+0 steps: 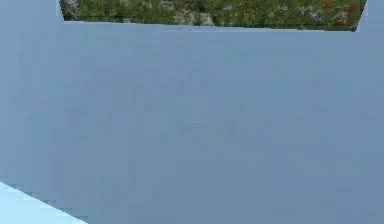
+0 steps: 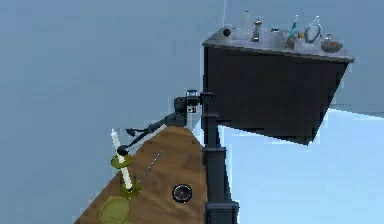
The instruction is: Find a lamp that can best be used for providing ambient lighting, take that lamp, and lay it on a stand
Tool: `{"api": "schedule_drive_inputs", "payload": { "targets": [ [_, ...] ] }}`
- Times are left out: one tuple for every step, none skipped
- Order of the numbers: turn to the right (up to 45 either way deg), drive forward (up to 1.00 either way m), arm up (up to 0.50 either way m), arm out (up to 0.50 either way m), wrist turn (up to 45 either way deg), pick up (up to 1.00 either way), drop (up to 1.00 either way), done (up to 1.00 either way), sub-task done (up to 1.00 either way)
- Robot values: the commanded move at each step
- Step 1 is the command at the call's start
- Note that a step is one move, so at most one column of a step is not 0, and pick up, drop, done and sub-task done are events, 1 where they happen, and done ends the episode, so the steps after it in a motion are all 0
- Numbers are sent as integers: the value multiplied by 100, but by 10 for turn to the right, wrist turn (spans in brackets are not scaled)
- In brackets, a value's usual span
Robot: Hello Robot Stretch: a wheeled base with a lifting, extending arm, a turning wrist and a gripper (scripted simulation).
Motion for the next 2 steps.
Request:
{"api": "schedule_drive_inputs", "payload": {
  "targets": [
    [0,0,-32,0,0,0,0,0,0],
    [0,0,0,0,0,0,100,0,0]
  ]
}}
